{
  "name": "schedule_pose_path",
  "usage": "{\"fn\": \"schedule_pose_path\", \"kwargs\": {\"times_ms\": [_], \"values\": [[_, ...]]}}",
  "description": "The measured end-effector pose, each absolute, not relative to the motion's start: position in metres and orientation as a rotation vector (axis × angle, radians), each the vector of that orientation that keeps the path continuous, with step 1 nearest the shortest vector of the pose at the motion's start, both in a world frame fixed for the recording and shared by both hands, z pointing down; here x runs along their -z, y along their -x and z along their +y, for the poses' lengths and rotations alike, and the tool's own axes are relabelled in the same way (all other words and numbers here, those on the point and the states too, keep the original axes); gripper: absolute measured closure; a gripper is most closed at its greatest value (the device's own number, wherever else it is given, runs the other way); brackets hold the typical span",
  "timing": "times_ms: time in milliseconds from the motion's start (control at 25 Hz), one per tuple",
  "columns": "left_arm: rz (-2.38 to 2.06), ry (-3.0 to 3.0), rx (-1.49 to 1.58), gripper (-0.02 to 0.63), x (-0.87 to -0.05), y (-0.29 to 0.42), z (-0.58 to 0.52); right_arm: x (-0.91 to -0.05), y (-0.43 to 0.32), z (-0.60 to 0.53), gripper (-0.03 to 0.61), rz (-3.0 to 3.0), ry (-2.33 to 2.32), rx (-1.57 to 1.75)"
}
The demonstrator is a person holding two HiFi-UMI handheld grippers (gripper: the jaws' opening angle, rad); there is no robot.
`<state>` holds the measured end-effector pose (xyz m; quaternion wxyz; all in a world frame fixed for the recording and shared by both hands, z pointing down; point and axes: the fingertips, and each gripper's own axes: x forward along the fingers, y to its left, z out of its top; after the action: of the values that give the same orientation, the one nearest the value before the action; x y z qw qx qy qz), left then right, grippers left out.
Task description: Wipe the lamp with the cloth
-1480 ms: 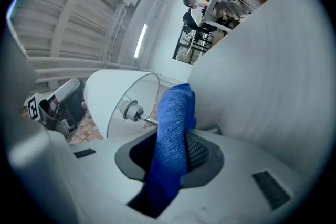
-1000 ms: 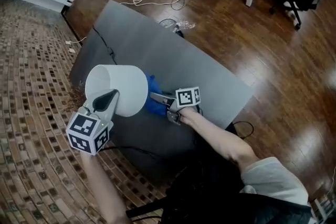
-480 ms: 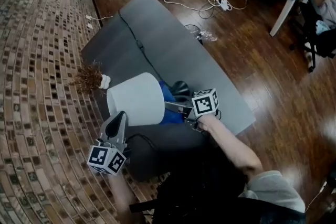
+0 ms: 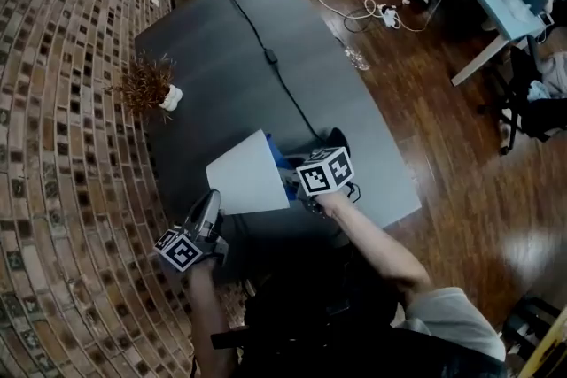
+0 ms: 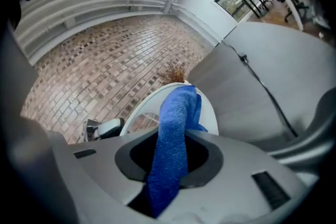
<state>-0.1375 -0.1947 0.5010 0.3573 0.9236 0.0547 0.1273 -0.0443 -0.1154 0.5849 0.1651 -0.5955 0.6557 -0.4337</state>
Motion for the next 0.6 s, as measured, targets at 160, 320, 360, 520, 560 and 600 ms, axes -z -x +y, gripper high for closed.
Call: {"fn": "schedule_pose_path", "kwargs": {"times_ms": [160,320,360,520,560,600], "values": [[0.086,-2.567,-0.406,0.611,-0.493,0.126,-0.198,-0.599,0.021,-0.103,0.497,1.786,1.919,1.252],[-0.063,-3.208,-0.541,0.611,-0.449,0.106,-0.2,-0.61,0.012,-0.09,0.497,1.735,2.007,1.247],[0.016,-3.336,-0.652,0.611,-0.448,0.093,-0.189,-0.61,0.012,-0.089,0.497,1.726,2.017,1.241],[0.399,-3.462,-1.094,0.558,-0.497,0.053,-0.155,-0.612,-0.002,-0.075,0.495,1.65,2.175,1.204],[0.441,-3.45,-1.147,0.535,-0.507,0.05,-0.153,-0.611,-0.012,-0.065,0.495,1.605,2.254,1.19],[0.452,-3.438,-1.156,0.574,-0.511,0.049,-0.152,-0.609,-0.021,-0.054,0.495,1.558,2.331,1.173]]}}
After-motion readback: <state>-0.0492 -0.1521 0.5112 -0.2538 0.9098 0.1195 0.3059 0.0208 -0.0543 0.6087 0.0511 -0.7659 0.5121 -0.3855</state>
